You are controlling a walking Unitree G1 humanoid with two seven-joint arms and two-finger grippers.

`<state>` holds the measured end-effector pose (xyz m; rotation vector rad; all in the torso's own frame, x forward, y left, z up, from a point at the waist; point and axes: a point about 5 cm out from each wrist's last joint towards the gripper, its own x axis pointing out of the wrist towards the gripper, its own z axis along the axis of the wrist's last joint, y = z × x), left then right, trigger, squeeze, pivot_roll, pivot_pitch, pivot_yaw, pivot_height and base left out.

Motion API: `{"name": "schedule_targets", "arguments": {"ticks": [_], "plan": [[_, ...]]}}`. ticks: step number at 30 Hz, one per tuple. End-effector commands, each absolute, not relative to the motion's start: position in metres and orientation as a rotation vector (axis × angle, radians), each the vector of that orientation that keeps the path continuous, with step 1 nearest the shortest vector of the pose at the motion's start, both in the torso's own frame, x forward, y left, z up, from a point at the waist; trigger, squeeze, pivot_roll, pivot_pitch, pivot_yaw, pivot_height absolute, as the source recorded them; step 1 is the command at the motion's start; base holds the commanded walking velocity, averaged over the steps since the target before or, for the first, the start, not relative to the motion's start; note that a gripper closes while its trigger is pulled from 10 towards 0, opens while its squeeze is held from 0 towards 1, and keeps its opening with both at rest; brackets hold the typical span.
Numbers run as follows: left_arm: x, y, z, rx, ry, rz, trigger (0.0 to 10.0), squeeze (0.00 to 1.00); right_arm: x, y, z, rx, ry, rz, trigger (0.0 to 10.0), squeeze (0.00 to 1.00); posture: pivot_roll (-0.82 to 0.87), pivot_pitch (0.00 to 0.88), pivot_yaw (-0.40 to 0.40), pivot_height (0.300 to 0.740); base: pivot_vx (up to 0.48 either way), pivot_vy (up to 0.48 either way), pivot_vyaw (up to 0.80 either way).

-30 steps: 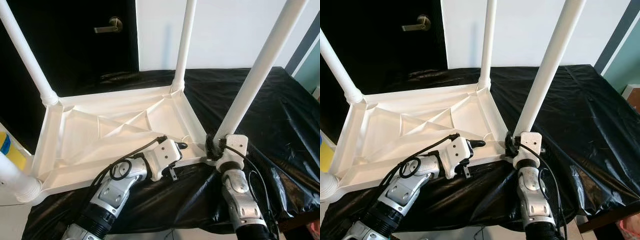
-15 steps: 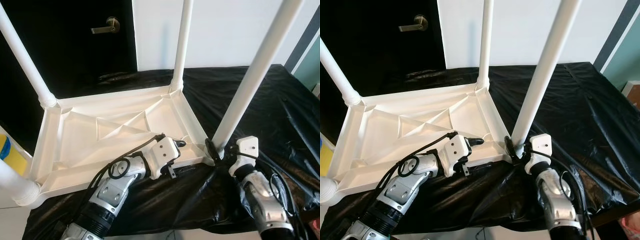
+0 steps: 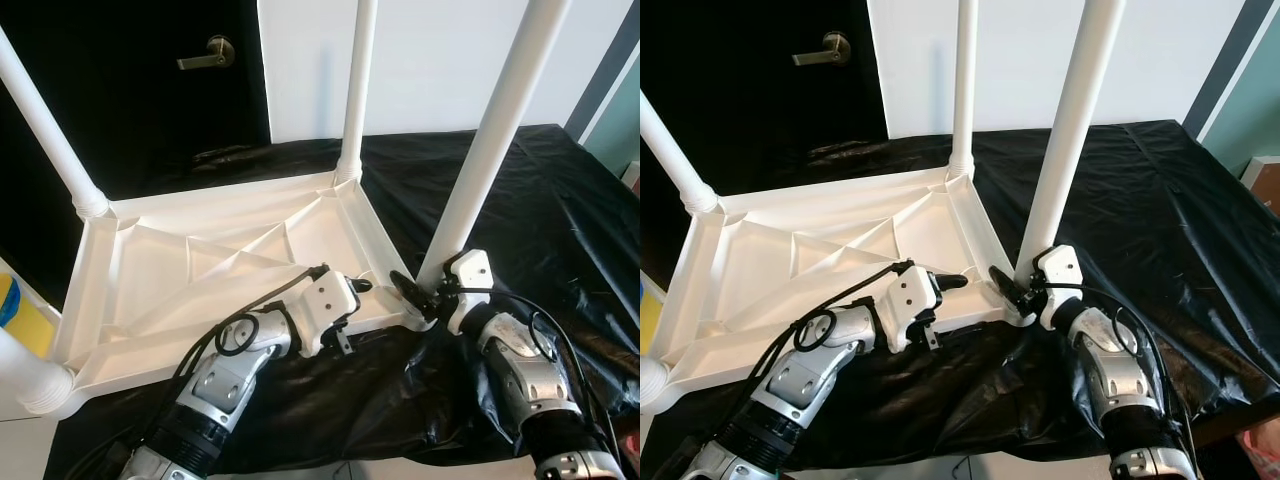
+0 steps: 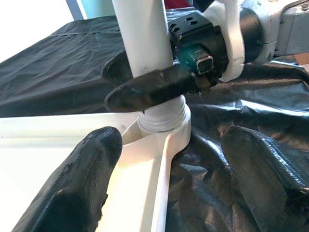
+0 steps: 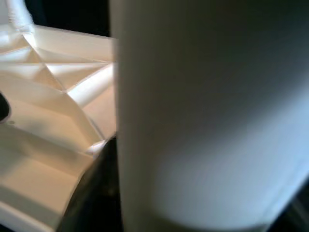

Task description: Building children table

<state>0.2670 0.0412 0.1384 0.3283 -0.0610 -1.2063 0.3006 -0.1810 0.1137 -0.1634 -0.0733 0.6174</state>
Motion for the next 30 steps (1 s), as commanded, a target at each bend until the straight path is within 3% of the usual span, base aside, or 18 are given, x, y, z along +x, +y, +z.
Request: {"name": "schedule_targets", "arguments": {"ticks": [1,5,6,8,9,10,11,12,13,14,30], "plan": [[0.265,0.043,0.139,0.323,-0.061,-1.195,10.0,0.0,0.298,-0.18,0.106,-0.192,-0.034,0.653,0.0,0.0,-0.01,0.0,-0.022,0.74,0.0,0.0,0.0],[0.264,0.043,0.139,0.319,-0.062,-1.187,10.0,0.0,0.297,-0.185,0.105,-0.197,-0.022,0.63,0.0,0.0,-0.01,0.0,-0.027,0.74,0.0,0.0,0.0],[0.264,0.042,0.138,0.316,-0.062,-1.183,10.0,0.0,0.297,-0.188,0.103,-0.201,-0.011,0.602,0.7,0.0,-0.01,0.0,-0.03,0.74,0.0,0.0,0.0],[0.264,0.042,0.138,0.315,-0.062,-1.181,10.0,0.0,0.298,-0.191,0.102,-0.203,-0.004,0.583,0.7,0.0,-0.01,0.0,-0.03,0.74,0.0,0.0,0.0],[0.263,0.042,0.139,0.312,-0.063,-1.179,10.0,0.0,0.298,-0.193,0.101,-0.195,-0.002,0.561,3.5,0.0,-0.02,0.0,-0.032,0.74,0.0,0.0,0.0],[0.263,0.042,0.139,0.308,-0.064,-1.177,10.0,0.0,0.299,-0.196,0.1,-0.192,0.009,0.52,9.1,0.0,-0.02,0.0,-0.034,0.74,0.0,0.0,0.0],[0.262,0.041,0.139,0.306,-0.065,-1.176,10.0,0.0,0.299,-0.198,0.099,-0.191,0.016,0.494,9.1,0.0,-0.02,0.0,-0.034,0.74,0.0,0.0,0.0],[0.262,0.041,0.139,0.303,-0.066,-1.174,10.0,0.0,0.298,-0.199,0.098,-0.201,0.018,0.461,4.0,0.0,-0.02,0.0,-0.036,0.74,0.0,0.0,0.0],[0.262,0.041,0.139,0.301,-0.066,-1.173,10.0,0.0,0.298,-0.199,0.097,-0.205,0.022,0.43,4.5,0.0,-0.02,0.0,-0.035,0.74,0.0,0.0,0.0],[0.261,0.042,0.139,0.298,-0.065,-1.172,10.0,0.0,0.297,-0.199,0.096,-0.198,0.019,0.397,10.0,0.0,-0.02,0.0,-0.036,0.74,0.0,0.0,0.0],[0.254,0.045,0.136,0.286,-0.044,-1.16,10.0,0.0,0.287,-0.187,0.092,-0.034,0.0,-0.088,10.0,0.0,0.0,0.0,-0.051,0.74,0.0,0.0,0.0]]}}
